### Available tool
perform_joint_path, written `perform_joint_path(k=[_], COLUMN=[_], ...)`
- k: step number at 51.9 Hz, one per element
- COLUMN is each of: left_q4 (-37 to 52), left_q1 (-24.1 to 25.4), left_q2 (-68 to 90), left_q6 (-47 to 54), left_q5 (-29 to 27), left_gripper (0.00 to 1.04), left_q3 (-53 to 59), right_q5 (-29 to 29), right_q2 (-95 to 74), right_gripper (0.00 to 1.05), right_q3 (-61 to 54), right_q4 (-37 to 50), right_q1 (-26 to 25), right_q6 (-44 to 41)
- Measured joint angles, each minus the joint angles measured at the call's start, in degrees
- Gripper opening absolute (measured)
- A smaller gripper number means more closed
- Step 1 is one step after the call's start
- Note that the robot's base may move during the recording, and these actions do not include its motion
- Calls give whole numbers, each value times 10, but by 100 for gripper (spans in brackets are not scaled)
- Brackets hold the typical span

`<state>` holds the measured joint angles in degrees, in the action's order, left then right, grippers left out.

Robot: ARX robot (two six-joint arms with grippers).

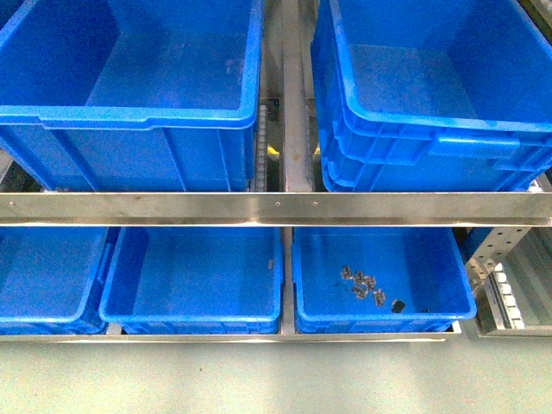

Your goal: Pick red and yellow buttons and place in box

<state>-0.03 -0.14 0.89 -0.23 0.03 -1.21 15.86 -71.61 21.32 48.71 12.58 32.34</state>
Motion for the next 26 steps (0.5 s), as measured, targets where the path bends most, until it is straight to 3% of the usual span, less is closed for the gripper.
perform_joint_path(k=[26], left_q4=[0], left_q1=[0], left_q2=[0], left_q6=[0], left_q5=[0], left_gripper=[97], left_q3=[0], right_q5=[1], right_q2=[-11], right_gripper=[38], right_q3=[-1], right_q4=[-21], right_q1=[-61], right_q6=[10])
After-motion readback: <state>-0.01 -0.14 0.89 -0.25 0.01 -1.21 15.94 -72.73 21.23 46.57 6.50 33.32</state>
